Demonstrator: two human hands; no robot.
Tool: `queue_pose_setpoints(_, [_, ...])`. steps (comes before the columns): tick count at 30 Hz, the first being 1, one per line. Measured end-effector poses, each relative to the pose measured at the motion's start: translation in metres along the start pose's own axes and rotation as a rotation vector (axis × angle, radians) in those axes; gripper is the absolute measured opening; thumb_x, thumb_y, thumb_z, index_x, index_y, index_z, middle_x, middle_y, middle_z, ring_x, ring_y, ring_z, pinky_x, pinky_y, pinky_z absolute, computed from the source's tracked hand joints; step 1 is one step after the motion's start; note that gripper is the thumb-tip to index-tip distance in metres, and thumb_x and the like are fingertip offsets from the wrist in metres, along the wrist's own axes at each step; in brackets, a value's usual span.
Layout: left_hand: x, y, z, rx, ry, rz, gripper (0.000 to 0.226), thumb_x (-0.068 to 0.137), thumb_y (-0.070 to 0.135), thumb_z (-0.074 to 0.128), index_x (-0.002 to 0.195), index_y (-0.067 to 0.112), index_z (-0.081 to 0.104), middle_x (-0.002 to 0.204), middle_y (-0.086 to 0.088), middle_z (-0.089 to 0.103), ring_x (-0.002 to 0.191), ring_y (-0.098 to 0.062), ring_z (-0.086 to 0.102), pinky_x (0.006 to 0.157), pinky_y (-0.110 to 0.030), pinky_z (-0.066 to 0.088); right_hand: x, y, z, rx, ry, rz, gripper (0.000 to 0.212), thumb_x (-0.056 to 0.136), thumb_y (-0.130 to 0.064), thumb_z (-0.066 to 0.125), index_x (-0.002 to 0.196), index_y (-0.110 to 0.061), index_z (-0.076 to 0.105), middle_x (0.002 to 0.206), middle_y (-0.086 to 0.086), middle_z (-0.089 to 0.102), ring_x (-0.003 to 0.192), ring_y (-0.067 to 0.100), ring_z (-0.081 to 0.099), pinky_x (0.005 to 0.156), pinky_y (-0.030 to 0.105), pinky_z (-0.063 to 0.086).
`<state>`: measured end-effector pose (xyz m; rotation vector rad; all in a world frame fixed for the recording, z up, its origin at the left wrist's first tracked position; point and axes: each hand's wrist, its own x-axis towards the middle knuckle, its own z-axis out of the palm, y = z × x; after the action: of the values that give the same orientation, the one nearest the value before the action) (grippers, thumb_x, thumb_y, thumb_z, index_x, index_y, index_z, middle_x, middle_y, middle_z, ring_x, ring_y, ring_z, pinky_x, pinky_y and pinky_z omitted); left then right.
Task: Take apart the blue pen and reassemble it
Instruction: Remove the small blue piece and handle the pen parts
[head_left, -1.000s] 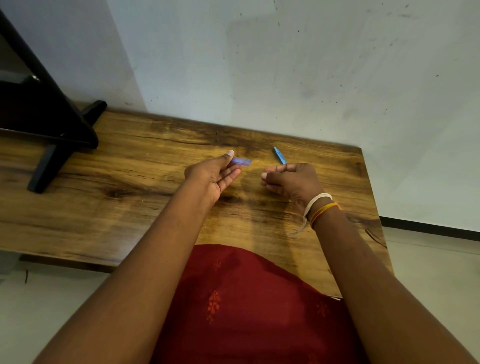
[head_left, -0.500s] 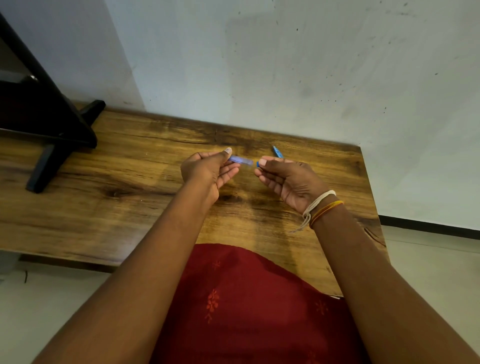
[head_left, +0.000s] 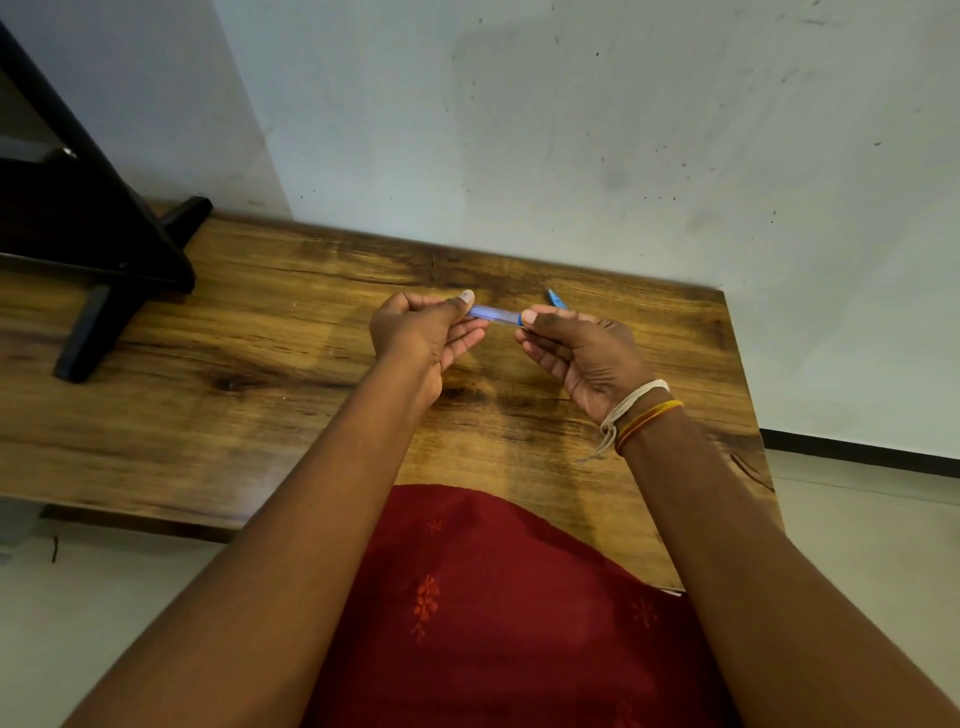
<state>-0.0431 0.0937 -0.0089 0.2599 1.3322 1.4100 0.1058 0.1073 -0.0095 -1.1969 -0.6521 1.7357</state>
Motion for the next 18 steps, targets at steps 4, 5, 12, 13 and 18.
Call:
queue_pose_setpoints(4, [0.0015,0.0001,0.0002,0.030,-0.003,0.040,0.024,0.080,-0.001,0.071,0.083,0.010,0.050,0.083,-0.022,0.071,0.064,-0.023,0.073,0.058,-0.028,0.059,-0.0005,0.0014,0.0018,-0.010,0.023,-0.026,0.008,0.078,0.005,0.071,0.085,0.003,0.068,0.067,0.011,0.072,0.062,0.017,0.072,0.059,0.021,0.058])
queue_pose_setpoints(5, [0.0010,-0.0002,0.0005,0.025,-0.002,0.037,0.024,0.080,-0.001,0.071,0.083,0.011,0.050,0.083,-0.022,0.071,0.065,-0.023,0.073,0.059,-0.028,0.059,-0.0007,0.0016,0.0021,-0.010,0.033,-0.036,0.008,0.078,0.005,0.072,0.085,0.003,0.068,0.068,0.011,0.073,0.063,0.017,0.072,0.060,0.021,0.058])
queue_pose_setpoints(12, [-0.0020,-0.0049,0.0043,-0.037,-0.030,-0.035,0.027,0.081,-0.003,0.069,0.079,0.011,0.046,0.079,-0.023,0.069,0.061,-0.021,0.072,0.057,-0.028,0.059,-0.0021,0.0055,0.0072,0.065,0.143,-0.114,0.007,0.078,0.003,0.073,0.083,0.000,0.069,0.069,0.008,0.072,0.061,0.016,0.071,0.059,0.024,0.059])
queue_pose_setpoints(13, [-0.0022,-0.0059,0.0048,-0.037,-0.027,-0.036,0.027,0.081,-0.003,0.069,0.079,0.011,0.046,0.080,-0.023,0.069,0.061,-0.021,0.072,0.057,-0.028,0.059,-0.0019,0.0055,0.0071,0.065,0.148,-0.106,0.007,0.079,0.002,0.072,0.084,-0.001,0.069,0.069,0.008,0.072,0.061,0.016,0.071,0.058,0.024,0.059])
queue_pose_setpoints(18, [-0.0016,-0.0082,0.0048,-0.052,-0.004,-0.040,0.027,0.080,-0.004,0.070,0.080,0.010,0.047,0.082,-0.024,0.070,0.062,-0.022,0.073,0.056,-0.027,0.059,-0.0007,0.0058,0.0027,-0.015,0.140,-0.083,0.009,0.078,-0.001,0.074,0.086,-0.001,0.069,0.067,0.007,0.073,0.062,0.016,0.072,0.058,0.024,0.058])
